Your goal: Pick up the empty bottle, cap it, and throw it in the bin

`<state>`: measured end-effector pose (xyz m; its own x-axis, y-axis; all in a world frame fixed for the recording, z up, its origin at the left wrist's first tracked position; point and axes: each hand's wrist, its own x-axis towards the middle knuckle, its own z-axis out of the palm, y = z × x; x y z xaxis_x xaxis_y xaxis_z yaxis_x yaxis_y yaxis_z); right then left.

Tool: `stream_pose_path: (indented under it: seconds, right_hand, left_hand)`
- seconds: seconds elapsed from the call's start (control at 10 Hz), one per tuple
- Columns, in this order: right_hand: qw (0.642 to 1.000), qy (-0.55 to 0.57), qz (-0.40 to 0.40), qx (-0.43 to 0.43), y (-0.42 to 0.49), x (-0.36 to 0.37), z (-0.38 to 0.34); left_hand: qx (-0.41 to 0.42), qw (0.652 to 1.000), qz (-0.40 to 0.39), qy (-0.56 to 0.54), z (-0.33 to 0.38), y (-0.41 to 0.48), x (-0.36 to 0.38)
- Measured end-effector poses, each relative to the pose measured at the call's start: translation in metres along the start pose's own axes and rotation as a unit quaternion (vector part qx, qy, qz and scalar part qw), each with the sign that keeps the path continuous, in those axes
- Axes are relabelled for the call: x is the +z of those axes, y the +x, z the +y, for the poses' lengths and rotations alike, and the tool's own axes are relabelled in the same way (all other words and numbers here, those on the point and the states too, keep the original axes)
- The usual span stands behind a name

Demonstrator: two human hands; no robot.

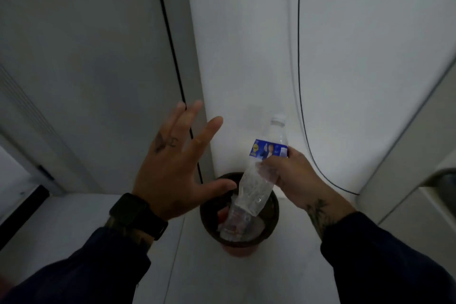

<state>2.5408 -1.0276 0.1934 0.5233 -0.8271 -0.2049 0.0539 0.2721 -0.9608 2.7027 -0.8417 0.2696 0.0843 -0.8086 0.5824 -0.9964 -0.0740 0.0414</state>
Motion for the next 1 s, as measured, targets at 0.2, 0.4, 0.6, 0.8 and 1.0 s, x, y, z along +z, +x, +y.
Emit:
stream_pose_path:
  seconds: [0.2, 0.4, 0.6, 0.8, 1.0]
  right_hand:
    - [0.997, 0.024, 0.030, 0.072, 0.045, 0.000, 0.126]
    - [0.989, 0.020, 0.031, 0.141, 0.063, 0.007, 0.184]
    - [0.986, 0.015, 0.032, 0.161, 0.067, -0.002, 0.198]
    - [0.984, 0.034, 0.021, 0.172, 0.070, -0.013, 0.208]
    - [0.986, 0.086, 0.017, 0.142, 0.052, -0.013, 0.171]
  left_hand:
    - [0.009, 0.999, -0.027, 0.019, -0.015, -0.070, 0.077]
    - [0.004, 0.999, -0.038, 0.020, -0.023, -0.099, 0.097]
    - [-0.004, 0.999, -0.045, 0.028, -0.032, -0.107, 0.101]
    - [0.003, 0.998, -0.052, 0.037, -0.030, -0.108, 0.109]
    - [-0.001, 0.998, -0.054, 0.016, -0.026, -0.092, 0.103]
